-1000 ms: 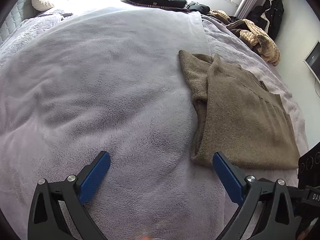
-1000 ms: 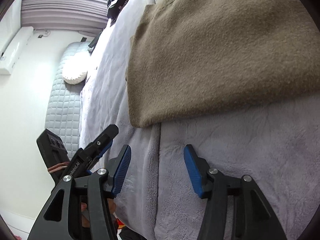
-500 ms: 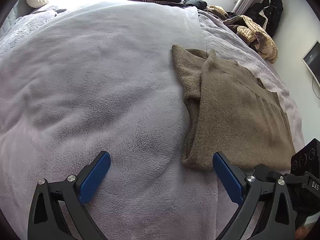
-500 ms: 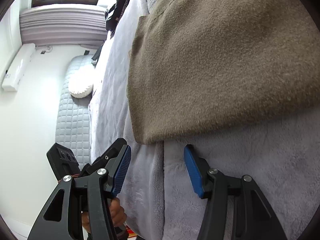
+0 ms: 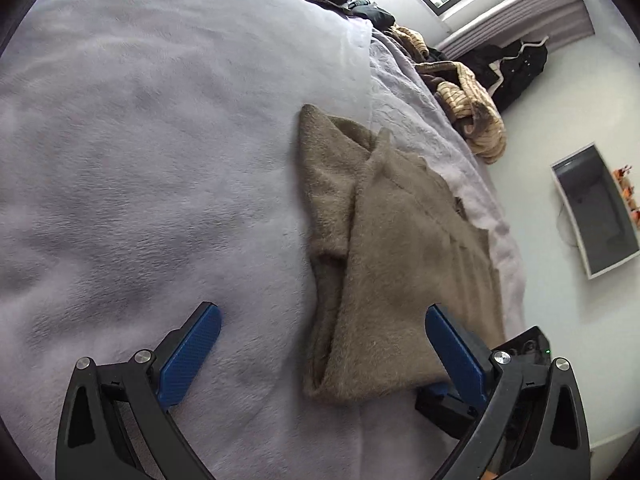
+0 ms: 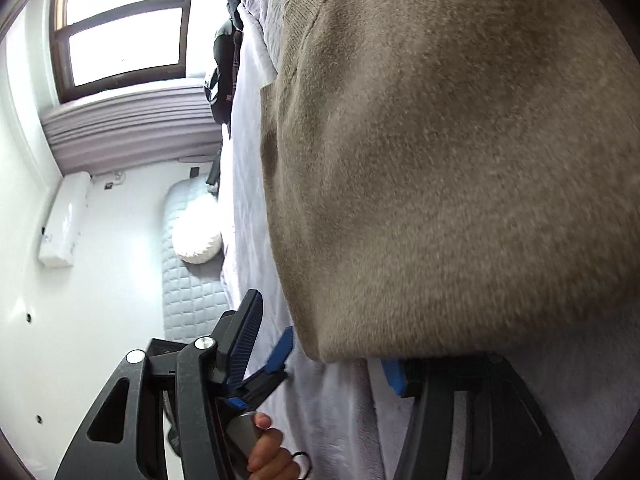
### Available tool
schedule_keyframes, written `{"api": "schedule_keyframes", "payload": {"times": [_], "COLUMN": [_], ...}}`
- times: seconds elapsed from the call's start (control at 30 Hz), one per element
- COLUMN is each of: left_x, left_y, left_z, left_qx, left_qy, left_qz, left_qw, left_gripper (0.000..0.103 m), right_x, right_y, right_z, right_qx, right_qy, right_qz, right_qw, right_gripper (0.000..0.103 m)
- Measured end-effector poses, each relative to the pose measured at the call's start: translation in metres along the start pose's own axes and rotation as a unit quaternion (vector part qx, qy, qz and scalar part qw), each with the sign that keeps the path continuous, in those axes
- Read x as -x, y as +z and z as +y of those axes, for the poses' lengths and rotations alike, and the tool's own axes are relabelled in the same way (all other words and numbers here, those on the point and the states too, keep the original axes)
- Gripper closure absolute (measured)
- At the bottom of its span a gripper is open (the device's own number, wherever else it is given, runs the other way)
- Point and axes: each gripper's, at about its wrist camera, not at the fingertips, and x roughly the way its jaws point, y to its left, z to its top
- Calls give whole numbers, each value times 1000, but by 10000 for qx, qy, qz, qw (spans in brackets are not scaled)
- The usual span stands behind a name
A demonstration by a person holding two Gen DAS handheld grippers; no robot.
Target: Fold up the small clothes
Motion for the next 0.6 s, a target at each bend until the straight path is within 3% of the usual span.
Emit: {"api": "schedule_keyframes", "payload": {"times": [0.03,0.2,0.37,0.43,0.6], "left_x": [-4,-25,-63,-76,-108], "left_y": [4,24,52,58,61], "left_z": [0,-2,-23,-37,-81], "left_qx": [44,308,407,285,-100], "left_qy": [-195,-893,-1513,-1565,-1289], "left_qz": [53,323,744,887,1131], "left_qw": [9998,9950,9848,9833,9851], "left_gripper": [1,1,1,1,1], "right_x": [2,19,24,24,16], "right_y": [1,9,10,9,9], "right_z": [5,42,64,64,62], "right_qx": [97,786,1235,1278,1343], "right_qy": [24,304,239,200,-35], "right_qz": [-20,-142,-139,-94,134], "right_qw": [9999,9963,9920,9916,9908], "right_gripper": [95,95,95,95,95]}}
